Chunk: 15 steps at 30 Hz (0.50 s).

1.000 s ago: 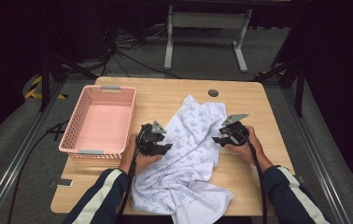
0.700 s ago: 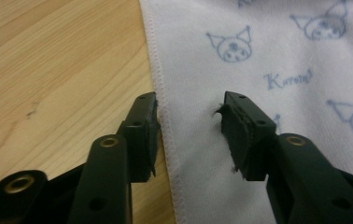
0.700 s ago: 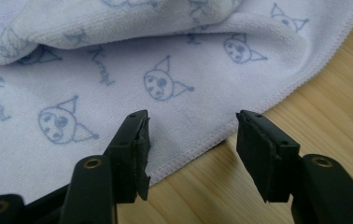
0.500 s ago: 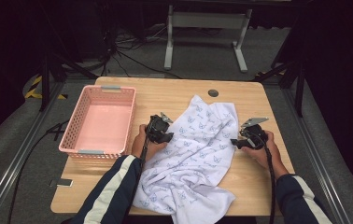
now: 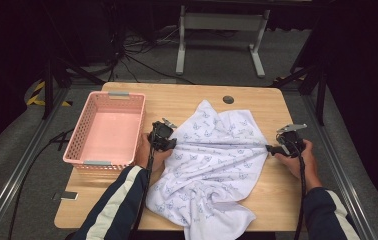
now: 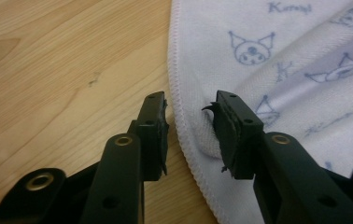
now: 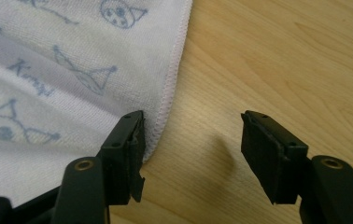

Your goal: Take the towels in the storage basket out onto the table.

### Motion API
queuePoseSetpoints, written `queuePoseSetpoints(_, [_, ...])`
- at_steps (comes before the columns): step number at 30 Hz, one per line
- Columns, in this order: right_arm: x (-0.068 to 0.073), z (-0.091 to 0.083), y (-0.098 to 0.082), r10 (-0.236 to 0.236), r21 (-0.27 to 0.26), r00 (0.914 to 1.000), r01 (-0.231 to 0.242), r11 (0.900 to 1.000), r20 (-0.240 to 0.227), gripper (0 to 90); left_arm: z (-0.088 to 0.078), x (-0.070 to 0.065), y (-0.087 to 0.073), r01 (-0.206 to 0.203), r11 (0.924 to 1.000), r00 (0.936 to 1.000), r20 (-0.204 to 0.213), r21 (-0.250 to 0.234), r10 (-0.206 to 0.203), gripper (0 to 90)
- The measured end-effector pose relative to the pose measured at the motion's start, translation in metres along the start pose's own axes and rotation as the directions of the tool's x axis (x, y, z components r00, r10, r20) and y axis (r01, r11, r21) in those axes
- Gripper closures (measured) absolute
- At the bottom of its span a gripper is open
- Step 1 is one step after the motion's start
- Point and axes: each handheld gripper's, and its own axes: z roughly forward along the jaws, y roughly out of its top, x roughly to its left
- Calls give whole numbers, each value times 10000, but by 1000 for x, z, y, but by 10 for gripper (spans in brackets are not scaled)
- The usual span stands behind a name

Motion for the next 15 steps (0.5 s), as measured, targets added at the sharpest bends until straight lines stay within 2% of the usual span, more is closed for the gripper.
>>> queuePoseSetpoints(1, [1,0,0,-98,-56,10000,98,9999,15,419,-1,-2,0,24,10000,9999,133,1,-24,583])
queuePoseSetpoints(2, [3,-1,0,-91,-100,9999,89,9999,-125,430,-3,-3,1,-55,9998,9993,378,-195,63,573])
queuePoseSetpoints(3, [4,-3,0,-33,-194,9996,28,9998,-263,433,-7,-4,1,-276,9989,9966,764,-387,305,551])
queuePoseSetpoints(4, [8,-8,0,-147,-486,9985,121,9987,-524,438,-10,-8,1,-415,9985,9945,950,-370,449,556])
queuePoseSetpoints(5, [12,-15,0,-277,-760,9967,218,9969,-768,443,-14,-11,0,-615,9975,9911,1158,-338,650,555])
queuePoseSetpoints(6, [16,-20,1,-352,-931,9948,262,9953,-958,445,-17,-15,-1,-845,9956,9847,1492,-407,897,549])
queuePoseSetpoints(7, [23,-27,0,-470,-1147,9893,312,9929,-1383,447,-21,-20,-4,-1157,9928,9795,1624,-319,1193,544])
queuePoseSetpoints(8, [32,-34,-2,-810,-1384,9791,554,9888,-1864,451,-25,-27,-7,-1593,9870,9745,1569,-201,1605,550])
queuePoseSetpoints(10, [55,-45,-8,-1437,-1464,9592,1101,9831,-2436,459,-30,-34,-13,-2130,9770,9544,2117,-114,2105,560])
queuePoseSetpoints(11, [67,-49,-12,-1674,-1484,9442,1293,9804,-2837,467,-31,-38,-16,-2180,9759,9535,2107,-118,2155,567])
queuePoseSetpoints(12, [78,-53,-17,-1768,-1586,9320,1317,9785,-3164,467,-33,-40,-19,-2445,9696,9436,2289,-47,2391,567])
queuePoseSetpoints(13, [91,-56,-23,-1883,-1477,9199,1451,9783,-3440,459,-33,-42,-22,-2332,9723,9427,2416,-162,2301,565])
queuePoseSetpoints(14, [98,-57,-26,-2097,-1389,9125,1707,9755,-3512,458,-34,-44,-26,-2326,9726,9411,2510,-54,2265,566])
queuePoseSetpoints(15, [105,-57,-31,-2328,-1335,9064,1975,9712,-3525,457,-33,-45,-27,-2626,9649,9364,2431,65,2532,570])
